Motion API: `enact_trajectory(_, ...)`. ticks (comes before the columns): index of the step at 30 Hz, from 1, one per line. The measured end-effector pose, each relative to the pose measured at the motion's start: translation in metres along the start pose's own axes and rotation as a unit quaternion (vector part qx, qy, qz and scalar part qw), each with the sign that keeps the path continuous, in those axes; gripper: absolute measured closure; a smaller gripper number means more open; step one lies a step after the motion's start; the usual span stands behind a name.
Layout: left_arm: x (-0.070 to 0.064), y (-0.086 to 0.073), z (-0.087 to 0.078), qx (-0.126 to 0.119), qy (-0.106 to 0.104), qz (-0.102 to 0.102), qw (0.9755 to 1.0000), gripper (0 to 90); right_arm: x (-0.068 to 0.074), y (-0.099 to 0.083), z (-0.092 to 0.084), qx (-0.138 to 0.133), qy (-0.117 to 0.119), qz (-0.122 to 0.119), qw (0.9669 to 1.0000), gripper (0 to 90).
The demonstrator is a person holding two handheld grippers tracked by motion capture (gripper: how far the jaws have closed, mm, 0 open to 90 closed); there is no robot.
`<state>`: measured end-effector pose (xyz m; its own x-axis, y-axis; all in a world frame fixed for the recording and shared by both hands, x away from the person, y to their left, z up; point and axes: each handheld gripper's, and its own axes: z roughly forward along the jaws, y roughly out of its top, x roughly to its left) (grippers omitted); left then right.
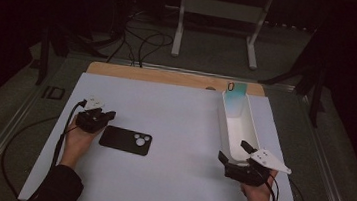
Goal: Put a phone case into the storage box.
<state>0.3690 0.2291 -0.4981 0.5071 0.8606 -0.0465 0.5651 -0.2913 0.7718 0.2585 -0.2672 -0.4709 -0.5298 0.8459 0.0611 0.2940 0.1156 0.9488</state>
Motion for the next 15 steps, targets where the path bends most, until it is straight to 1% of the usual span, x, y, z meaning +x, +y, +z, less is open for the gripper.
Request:
enact_trajectory(3,0.006,-0.005,0.010,0.021,0.004,-0.014,0.9997,90.0,0.000,0.000,0.000,-0.001,0.000,0.000,1.0000,8.0)
enact_trajectory(5,0.007,-0.007,0.014,0.032,0.002,-0.017,0.9993,90.0,0.000,0.000,0.000,-0.002,0.000,0.002,1.0000,8.0)
enact_trajectory(9,0.005,-0.010,0.020,0.057,0.004,-0.009,0.9983,90.0,-0.001,0.000,-0.001,-0.002,-0.001,0.003,1.0000,8.0)
enact_trajectory(11,0.005,-0.013,0.021,0.066,0.004,-0.008,0.9978,90.0,-0.001,0.000,-0.001,-0.003,-0.001,0.004,1.0000,8.0)
enact_trajectory(15,0.006,-0.016,0.019,0.069,0.005,-0.011,0.9976,90.0,-0.001,0.000,-0.002,-0.004,0.000,0.004,1.0000,8.0)
